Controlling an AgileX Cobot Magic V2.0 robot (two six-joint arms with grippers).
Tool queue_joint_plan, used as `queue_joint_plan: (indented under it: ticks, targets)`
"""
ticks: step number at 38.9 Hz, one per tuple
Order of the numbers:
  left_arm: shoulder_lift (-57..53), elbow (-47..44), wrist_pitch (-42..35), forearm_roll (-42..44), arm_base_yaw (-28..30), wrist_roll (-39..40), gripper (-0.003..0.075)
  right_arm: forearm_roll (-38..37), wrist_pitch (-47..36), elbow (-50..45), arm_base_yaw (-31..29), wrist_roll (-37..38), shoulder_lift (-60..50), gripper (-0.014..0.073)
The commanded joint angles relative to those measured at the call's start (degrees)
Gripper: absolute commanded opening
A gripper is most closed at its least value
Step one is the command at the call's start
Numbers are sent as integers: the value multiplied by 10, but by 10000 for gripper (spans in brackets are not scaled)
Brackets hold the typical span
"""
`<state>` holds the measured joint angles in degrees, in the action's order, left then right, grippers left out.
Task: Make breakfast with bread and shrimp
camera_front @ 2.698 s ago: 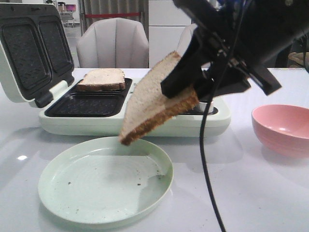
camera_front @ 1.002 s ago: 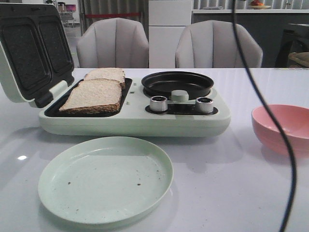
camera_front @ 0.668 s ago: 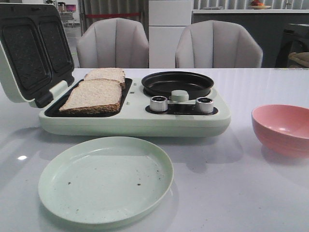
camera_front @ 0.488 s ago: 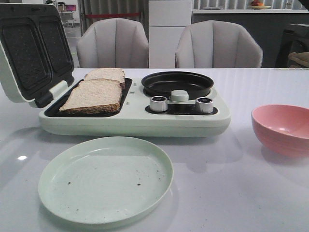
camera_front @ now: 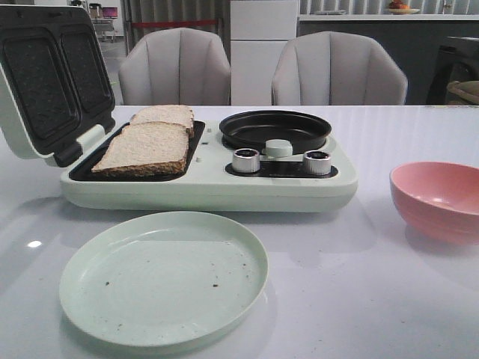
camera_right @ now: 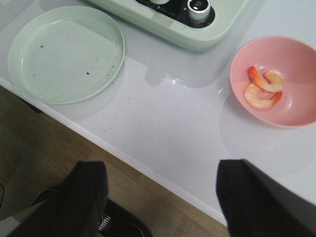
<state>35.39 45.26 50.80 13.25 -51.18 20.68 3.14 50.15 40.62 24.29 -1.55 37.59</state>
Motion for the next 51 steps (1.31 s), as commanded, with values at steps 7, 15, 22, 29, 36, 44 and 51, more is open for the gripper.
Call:
queue_joint_plan:
  ticks: [7,15,22,29,36,44,51]
  targets:
    - [44,16,8,71,-3,7,304,3,-37,15,-2,2,-1,568]
    - [125,19,29,108,-3,7,195,3,-37,15,-2,2,-1,568]
    - [195,42,45,132,-3,8,96,3,-37,15,-2,2,-1,568]
    - [247,76,46,179,9,8,101,3,-37,15,-2,2,-1,568]
    - [282,116,46,203,103,7,102,3,-37,15,-2,2,-1,568]
    - [311,170,30,170,281,-35,109,3,-37,15,-2,2,-1,568]
    - [341,220,-12,17,440,-158,109,3,-37,15,-2,2,-1,568]
